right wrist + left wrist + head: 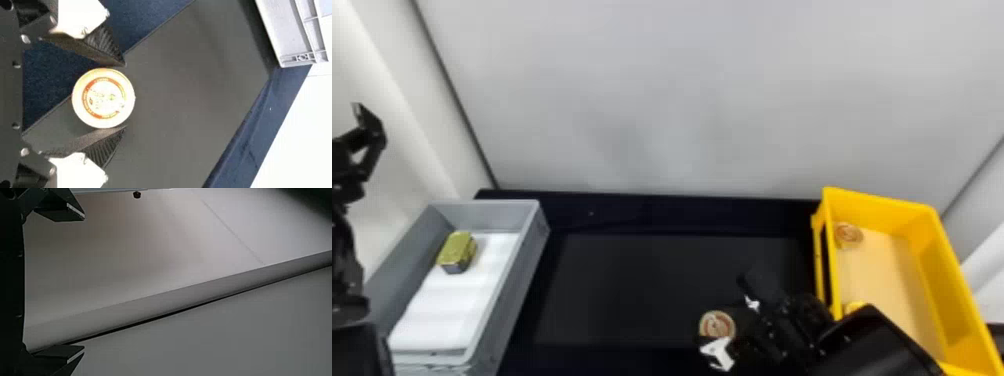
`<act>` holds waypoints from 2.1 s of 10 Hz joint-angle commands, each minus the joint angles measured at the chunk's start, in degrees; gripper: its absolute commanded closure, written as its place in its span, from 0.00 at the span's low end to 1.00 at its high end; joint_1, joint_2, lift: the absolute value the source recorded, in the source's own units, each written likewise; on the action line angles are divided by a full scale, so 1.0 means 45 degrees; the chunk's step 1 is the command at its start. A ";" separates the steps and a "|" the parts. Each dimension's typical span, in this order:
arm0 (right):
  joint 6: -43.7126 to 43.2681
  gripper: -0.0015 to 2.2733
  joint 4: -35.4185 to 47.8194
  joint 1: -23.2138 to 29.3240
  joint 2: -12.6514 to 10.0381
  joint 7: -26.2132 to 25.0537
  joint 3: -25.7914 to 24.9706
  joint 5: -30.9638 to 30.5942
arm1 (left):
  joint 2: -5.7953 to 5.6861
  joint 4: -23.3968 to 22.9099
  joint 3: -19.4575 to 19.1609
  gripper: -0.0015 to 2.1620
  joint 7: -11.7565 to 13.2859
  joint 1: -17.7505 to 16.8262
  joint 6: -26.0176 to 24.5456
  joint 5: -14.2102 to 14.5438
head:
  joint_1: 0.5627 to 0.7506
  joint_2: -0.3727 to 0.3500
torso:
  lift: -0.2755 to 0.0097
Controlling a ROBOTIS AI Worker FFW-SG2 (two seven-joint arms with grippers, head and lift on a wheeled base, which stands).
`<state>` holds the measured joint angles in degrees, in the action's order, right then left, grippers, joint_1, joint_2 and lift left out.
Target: Pick up the round yellow can and place it in the yellow rectangular box
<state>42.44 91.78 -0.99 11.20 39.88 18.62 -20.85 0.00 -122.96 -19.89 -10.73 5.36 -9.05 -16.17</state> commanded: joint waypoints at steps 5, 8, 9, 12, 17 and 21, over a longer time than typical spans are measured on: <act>0.0066 0.32 0.0229 0.0043 0.0011 -0.0068 -0.0053 0.0002 | 0.0033 0.0000 -0.0055 0.05 0.0000 0.0020 -0.0001 -0.0019 | 0.70 0.53 | 0.76; 0.0184 0.34 0.0522 0.0102 0.0011 -0.0068 -0.0112 0.0002 | 0.0033 0.0020 -0.0055 0.05 0.0000 0.0020 -0.0020 0.0000 | 0.70 0.53 | 0.76; 0.0379 0.34 0.0971 0.0141 0.0011 -0.0068 -0.0210 0.0002 | 0.0033 0.0020 -0.0074 0.05 0.0000 0.0020 -0.0020 0.0000 | 0.70 0.53 | 0.76; 0.1122 0.34 0.2651 0.0199 0.0031 -0.0322 -0.0600 -0.0194 | 0.0033 0.0039 -0.0094 0.05 0.0000 0.0020 -0.0040 0.0000 | 0.70 0.53 | 0.76; 0.1981 0.34 0.4760 0.0493 0.0051 -0.0732 -0.1441 -0.1268 | 0.0033 0.0039 -0.0094 0.05 0.0000 0.0020 -0.0059 0.0000 | 0.70 0.53 | 0.76; 0.2118 0.34 0.5835 0.0297 0.0031 -0.1162 -0.2828 -0.2480 | 0.0033 0.0059 -0.0074 0.05 0.0000 0.0000 -0.0059 -0.0019 | 0.70 0.53 | 0.76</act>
<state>51.60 116.27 0.67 11.35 34.73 7.64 -29.60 0.00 -122.73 -20.25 -10.73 5.39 -9.32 -16.21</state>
